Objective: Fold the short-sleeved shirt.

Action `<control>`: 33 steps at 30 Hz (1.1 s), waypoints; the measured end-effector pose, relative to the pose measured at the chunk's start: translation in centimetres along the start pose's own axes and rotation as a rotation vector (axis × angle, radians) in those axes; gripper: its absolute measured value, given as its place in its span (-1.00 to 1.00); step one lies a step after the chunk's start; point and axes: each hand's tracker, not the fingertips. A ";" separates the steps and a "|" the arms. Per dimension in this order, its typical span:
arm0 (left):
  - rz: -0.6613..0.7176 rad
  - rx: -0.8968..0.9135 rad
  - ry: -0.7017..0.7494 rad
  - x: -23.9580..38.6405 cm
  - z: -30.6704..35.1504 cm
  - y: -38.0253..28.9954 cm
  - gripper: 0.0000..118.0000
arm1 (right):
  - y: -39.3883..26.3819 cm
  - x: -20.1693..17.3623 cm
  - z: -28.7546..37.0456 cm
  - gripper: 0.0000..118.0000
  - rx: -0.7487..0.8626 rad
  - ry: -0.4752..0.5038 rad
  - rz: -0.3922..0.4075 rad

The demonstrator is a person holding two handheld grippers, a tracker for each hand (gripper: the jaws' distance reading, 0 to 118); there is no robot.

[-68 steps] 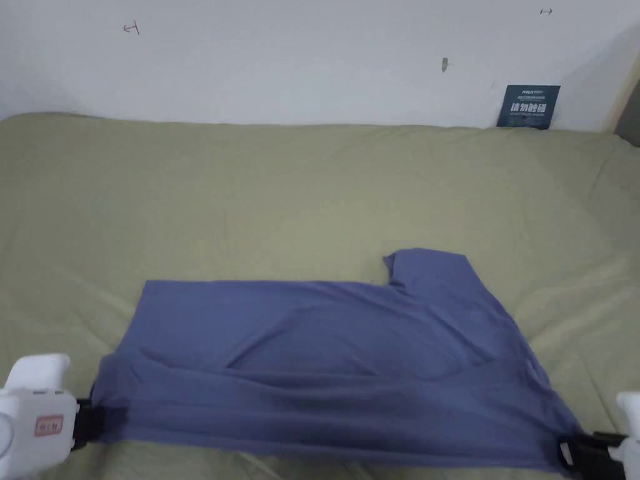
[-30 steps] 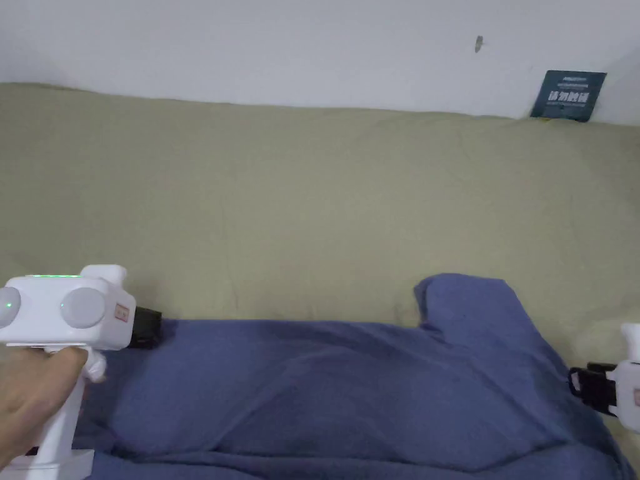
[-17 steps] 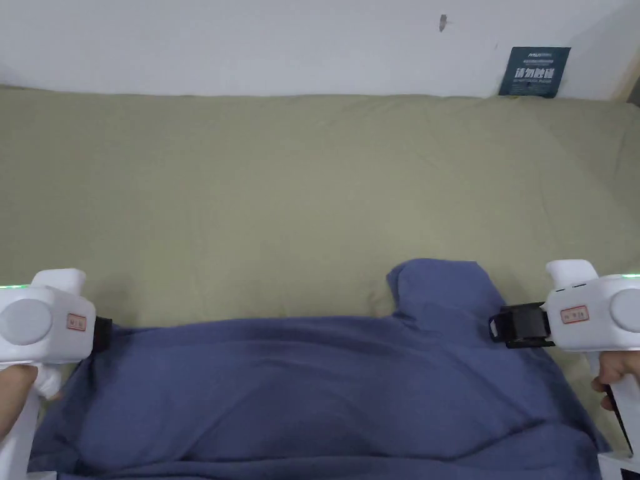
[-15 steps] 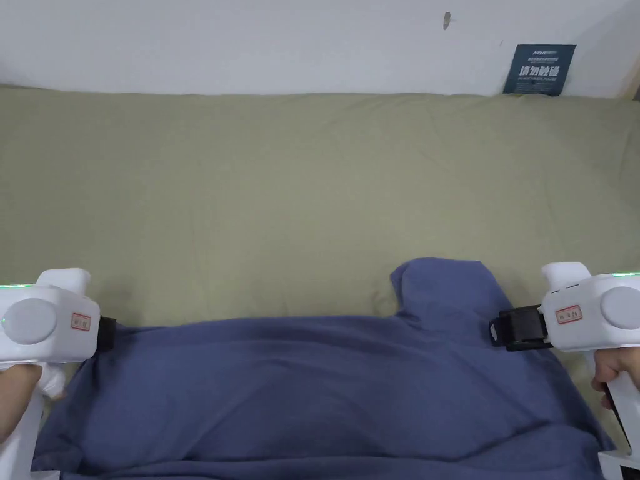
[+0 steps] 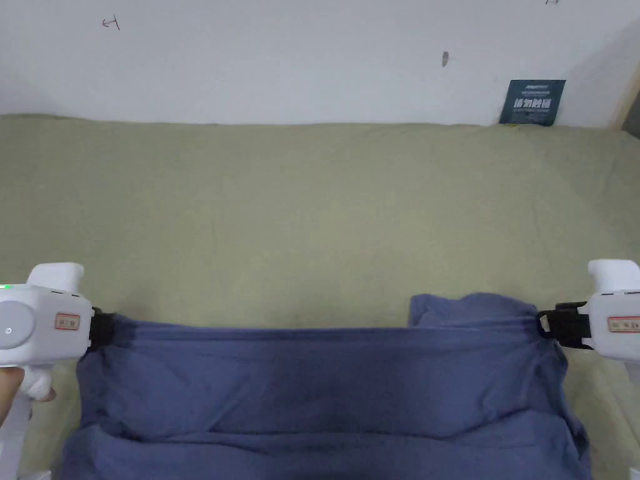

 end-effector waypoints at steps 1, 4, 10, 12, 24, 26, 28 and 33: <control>0.003 0.013 -0.007 -0.2 1.4 -0.6 -0.98 | -0.4 -0.2 1.4 -0.99 0.009 0.002 0.005; 0.003 0.048 -0.030 -0.6 5.1 -3.0 -0.98 | -2.4 -1.6 5.4 -0.99 0.038 0.019 0.032; 0.002 0.090 -0.068 -1.9 9.4 -9.8 -0.98 | -8.6 -3.2 10.2 -0.99 0.059 0.019 0.073; -0.007 0.111 -0.077 -2.3 10.0 -12.5 -0.98 | -11.1 -3.4 10.7 -0.99 0.054 0.018 0.092; 0.033 0.054 -0.077 -3.5 7.2 -18.5 0.59 | -18.2 -3.3 8.1 -0.06 -0.156 -0.005 0.099; 0.021 0.069 -0.084 -3.0 6.8 -18.2 0.93 | -17.8 -3.4 8.4 0.54 -0.139 -0.013 0.088; 0.011 0.086 -0.059 -1.8 6.8 -16.7 0.93 | -16.6 -3.4 9.5 0.53 -0.080 -0.009 0.032; -0.058 0.341 -0.049 3.7 16.5 -12.7 0.84 | -11.6 -8.0 14.1 0.49 0.249 -0.011 0.042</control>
